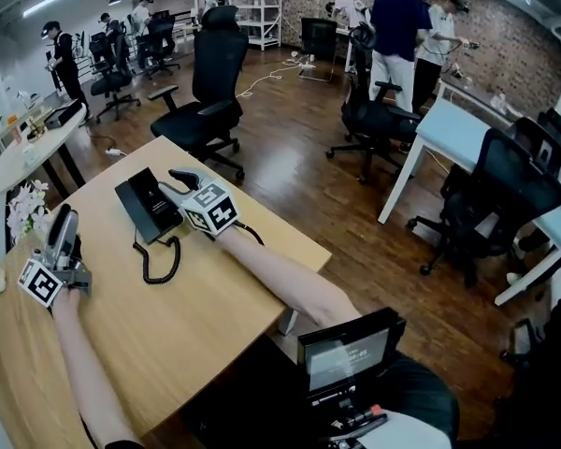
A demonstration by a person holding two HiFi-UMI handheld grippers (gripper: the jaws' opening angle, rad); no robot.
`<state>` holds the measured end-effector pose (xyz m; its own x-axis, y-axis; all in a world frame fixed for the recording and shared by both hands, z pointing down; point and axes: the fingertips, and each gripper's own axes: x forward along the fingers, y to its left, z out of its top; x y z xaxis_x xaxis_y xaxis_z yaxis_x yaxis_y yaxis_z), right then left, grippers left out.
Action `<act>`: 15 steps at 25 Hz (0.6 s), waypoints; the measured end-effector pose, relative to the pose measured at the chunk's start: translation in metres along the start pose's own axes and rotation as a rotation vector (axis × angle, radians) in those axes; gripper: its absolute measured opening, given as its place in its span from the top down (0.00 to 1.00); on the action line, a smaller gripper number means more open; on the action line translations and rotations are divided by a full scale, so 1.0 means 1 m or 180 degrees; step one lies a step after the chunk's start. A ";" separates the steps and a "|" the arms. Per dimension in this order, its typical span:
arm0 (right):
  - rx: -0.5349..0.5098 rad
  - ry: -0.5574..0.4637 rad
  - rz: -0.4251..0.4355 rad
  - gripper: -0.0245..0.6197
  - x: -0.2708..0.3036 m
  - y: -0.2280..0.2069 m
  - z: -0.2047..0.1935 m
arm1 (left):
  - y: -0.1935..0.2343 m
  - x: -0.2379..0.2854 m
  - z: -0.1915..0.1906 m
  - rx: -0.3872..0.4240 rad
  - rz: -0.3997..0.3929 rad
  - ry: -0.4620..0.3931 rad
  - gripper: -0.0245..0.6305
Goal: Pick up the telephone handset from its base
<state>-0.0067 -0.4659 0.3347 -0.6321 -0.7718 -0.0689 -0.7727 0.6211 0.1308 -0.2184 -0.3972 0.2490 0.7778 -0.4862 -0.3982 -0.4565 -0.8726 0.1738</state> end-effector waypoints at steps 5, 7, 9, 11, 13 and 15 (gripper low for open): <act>-0.0092 0.0045 0.0025 0.75 0.007 -0.009 -0.033 | 0.026 0.007 -0.054 -0.0665 -0.0057 -0.0274 0.64; -0.0108 0.0078 0.0043 0.75 0.004 -0.012 -0.040 | 0.034 0.013 -0.065 -0.0851 -0.0099 -0.0371 0.61; -0.0134 0.0109 0.0093 0.75 0.000 -0.009 -0.040 | 0.044 0.014 -0.075 -0.0885 0.0065 -0.0318 0.52; -0.0121 0.0171 0.0145 0.75 -0.002 -0.005 -0.042 | 0.062 0.006 -0.088 -0.0694 0.0454 -0.0049 0.49; -0.0018 0.0208 0.0161 0.75 -0.003 -0.002 -0.043 | 0.073 -0.002 -0.097 -0.0569 0.0745 0.0173 0.44; 0.0091 0.0228 0.0155 0.75 -0.003 -0.002 -0.045 | 0.077 -0.002 -0.106 -0.0659 0.0848 0.0309 0.44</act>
<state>-0.0008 -0.4713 0.3787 -0.6639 -0.7477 0.0079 -0.7432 0.6610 0.1039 -0.2091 -0.4687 0.3584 0.6852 -0.6915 -0.2285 -0.5593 -0.7006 0.4431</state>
